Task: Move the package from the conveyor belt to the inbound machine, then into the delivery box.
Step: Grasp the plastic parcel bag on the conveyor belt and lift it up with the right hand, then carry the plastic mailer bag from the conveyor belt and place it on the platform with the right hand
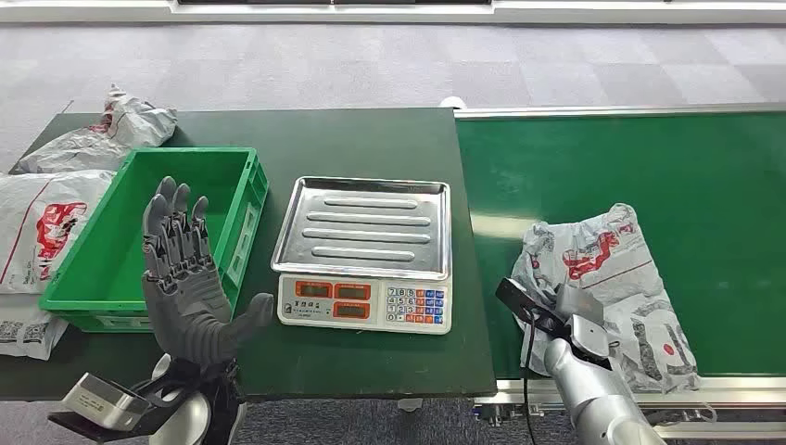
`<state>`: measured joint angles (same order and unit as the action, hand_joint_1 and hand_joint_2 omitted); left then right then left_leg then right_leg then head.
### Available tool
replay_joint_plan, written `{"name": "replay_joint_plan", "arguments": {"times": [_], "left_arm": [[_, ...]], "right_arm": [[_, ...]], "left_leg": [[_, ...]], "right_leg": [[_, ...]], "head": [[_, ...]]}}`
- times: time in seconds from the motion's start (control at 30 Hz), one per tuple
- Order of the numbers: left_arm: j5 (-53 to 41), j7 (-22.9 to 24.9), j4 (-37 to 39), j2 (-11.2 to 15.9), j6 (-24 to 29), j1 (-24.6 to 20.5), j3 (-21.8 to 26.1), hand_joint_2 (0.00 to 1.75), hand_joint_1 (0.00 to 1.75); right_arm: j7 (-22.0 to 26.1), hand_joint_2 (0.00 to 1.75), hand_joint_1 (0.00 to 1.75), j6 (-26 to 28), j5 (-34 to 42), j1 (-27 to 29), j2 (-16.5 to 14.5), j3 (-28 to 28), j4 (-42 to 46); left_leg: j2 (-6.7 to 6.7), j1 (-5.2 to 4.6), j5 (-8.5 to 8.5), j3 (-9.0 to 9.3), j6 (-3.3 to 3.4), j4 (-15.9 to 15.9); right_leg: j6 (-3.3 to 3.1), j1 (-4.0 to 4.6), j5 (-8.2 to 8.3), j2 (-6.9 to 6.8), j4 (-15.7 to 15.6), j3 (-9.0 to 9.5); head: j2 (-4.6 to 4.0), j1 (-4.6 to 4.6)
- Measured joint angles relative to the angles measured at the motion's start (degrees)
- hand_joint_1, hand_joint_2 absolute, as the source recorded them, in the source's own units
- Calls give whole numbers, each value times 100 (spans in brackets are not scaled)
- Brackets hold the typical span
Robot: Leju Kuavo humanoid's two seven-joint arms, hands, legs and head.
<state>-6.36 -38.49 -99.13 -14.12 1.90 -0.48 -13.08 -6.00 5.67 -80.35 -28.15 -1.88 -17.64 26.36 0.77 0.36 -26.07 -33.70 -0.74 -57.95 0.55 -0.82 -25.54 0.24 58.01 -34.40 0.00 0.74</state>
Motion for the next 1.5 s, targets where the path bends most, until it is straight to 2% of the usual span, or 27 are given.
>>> {"name": "replay_joint_plan", "arguments": {"times": [0.3, 0.33, 0.4, 0.5, 0.57, 0.7, 0.87, 1.07, 1.13, 1.23, 1.27, 1.43, 1.5], "left_arm": [[-1, -7, -91, 0, 21, 61, 62, 175, 0], [-2, -8, -97, 0, 28, 67, 68, 175, 0], [-10, -23, -133, 0, 70, 111, 94, 175, 0], [-22, -56, -220, -1, 122, 220, 139, 175, 0], [-26, -68, -226, -2, 125, 251, 143, 175, 0], [-18, -102, -162, -11, 127, 246, 139, 175, 0], [20, -126, -64, -13, 139, 222, 127, 175, 0], [63, -131, 93, -13, 189, 109, 110, 175, 0], [102, -138, 141, -13, 211, 79, 101, 175, 0], [195, -160, 207, -8, 212, 0, 81, 175, 0], [217, -165, 228, -6, 210, -31, 77, 175, 0], [248, -169, 311, 3, 204, -79, 73, 175, 0], [303, -171, 336, 8, 178, -97, 73, 175, 0]], "right_arm": [[347, 175, 175, 385, -44, 28, -77, 162, 103], [367, 175, 175, 471, -45, 46, -88, 178, 138], [376, 175, 175, 1005, -97, 151, -148, 236, 387], [183, 175, 175, 2241, -365, 488, -337, 397, 1561], [52, 175, 175, 2772, -630, 697, -462, 537, 2678], [-29, 175, 175, 3074, -830, 848, -617, 739, 4301], [-32, 175, 175, 3332, -848, 883, -656, 832, 5021], [-19, 175, 175, 3304, -753, 737, -668, 904, 5120], [330, 175, 175, 2839, -304, 616, -706, 974, 5032], [1322, 175, 175, 1496, 723, 194, -842, 1367, 4466], [1566, 175, 175, 1217, 955, 49, -897, 1553, 4217], [1850, 175, 175, 1055, 1348, -387, -1078, 2098, 3437], [2179, 175, 175, 784, 1594, -503, -1106, 2226, 3256]], "left_leg": [[-1, 0, 0, -7, -1, 1], [-1, 0, 0, -9, -1, 1], [0, 0, 0, -17, -1, 1], [0, 0, 1, -29, -2, 1], [0, 0, 1, -32, -2, 1], [-1, 0, -1, -32, -2, 1], [-4, 0, -4, -32, 3, 1], [-5, 0, -1, -33, 4, -1], [-11, 0, -2, -50, 2, 1], [-50, 0, -6, -56, -8, 4], [-58, 1, -1, -43, -11, 4], [-6, 7, 22, -43, -18, 4], [-8, 9, 21, -52, -19, 5]], "right_leg": [[-1, 2, 0, 2, 0, -8], [-1, 3, 0, 1, 1, -9], [-1, 2, 0, 1, 2, -15], [-1, 2, 0, 2, 3, -32], [-2, 2, -1, 2, 3, -37], [-4, 2, -4, 2, 3, -38], [0, -6, -2, 3, 3, -37], [4, -6, 2, 3, 3, -33], [2, -4, 3, 9, 3, -32], [-8, -1, 10, 47, 4, -42], [-11, 0, 15, 56, 4, -48], [-18, 15, 20, 8, 5, -54], [-19, 16, 21, 11, 6, -57]], "head": [[0, 1], [0, 1], [0, 1], [0, 1], [0, 1], [0, 1], [0, 1], [0, 0], [0, -1], [0, 2], [0, 2], [0, 1], [0, -1]]}}
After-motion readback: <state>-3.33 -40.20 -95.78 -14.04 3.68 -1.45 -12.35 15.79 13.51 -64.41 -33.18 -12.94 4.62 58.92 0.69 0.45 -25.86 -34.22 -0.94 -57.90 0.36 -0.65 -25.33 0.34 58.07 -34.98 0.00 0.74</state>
